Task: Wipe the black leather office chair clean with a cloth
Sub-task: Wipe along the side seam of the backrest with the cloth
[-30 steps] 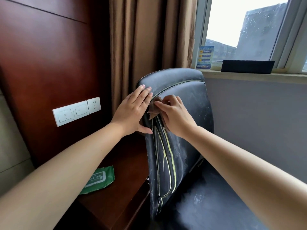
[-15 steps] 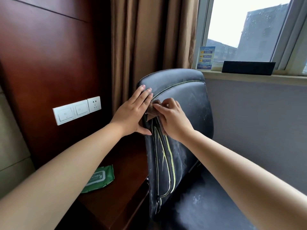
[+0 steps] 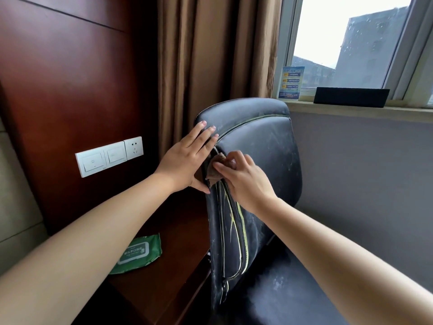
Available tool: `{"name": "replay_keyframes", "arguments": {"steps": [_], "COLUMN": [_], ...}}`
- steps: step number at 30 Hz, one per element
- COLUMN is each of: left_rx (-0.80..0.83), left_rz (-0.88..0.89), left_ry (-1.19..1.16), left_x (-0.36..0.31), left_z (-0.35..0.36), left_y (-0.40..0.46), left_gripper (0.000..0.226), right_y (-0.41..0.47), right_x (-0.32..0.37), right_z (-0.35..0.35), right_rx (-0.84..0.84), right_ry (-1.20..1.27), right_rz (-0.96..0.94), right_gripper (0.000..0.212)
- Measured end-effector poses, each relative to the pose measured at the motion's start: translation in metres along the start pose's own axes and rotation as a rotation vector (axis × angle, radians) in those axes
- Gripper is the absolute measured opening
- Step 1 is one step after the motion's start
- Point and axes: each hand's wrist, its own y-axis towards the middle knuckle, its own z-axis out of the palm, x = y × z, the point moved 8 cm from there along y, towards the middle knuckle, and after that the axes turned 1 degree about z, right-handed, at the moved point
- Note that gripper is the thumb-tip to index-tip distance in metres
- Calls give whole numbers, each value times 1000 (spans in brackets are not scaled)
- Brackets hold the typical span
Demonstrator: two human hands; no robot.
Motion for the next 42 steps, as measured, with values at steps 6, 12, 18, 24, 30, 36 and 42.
{"name": "replay_keyframes", "arguments": {"steps": [6, 12, 18, 24, 30, 36, 42], "left_rx": [3, 15, -14, -23, -43, -26, -37], "left_rz": [-1, -10, -10, -17, -17, -2, -5], "left_ry": [2, -24, -31, -37, -38, -38, -17], "left_x": [0, 0, 0, 0, 1, 0, 1], "left_z": [-1, 1, -1, 1, 2, 2, 0], "left_y": [0, 0, 0, -1, -1, -1, 0], "left_gripper": [136, 138, 134, 134, 133, 134, 135], "right_y": [-9, -2, -16, -14, -17, -20, -8], "right_x": [5, 6, 12, 14, 15, 11, 8], "right_z": [0, 0, 4, 4, 4, 11, -1], "right_rx": [8, -28, -35, -77, -72, -72, -70], "right_ry": [-98, -123, -189, -240, -293, -225, -216], "right_rz": [-60, 1, -69, -77, -144, -59, -39], "right_gripper": [44, 52, 47, 47, 40, 48, 46]}}
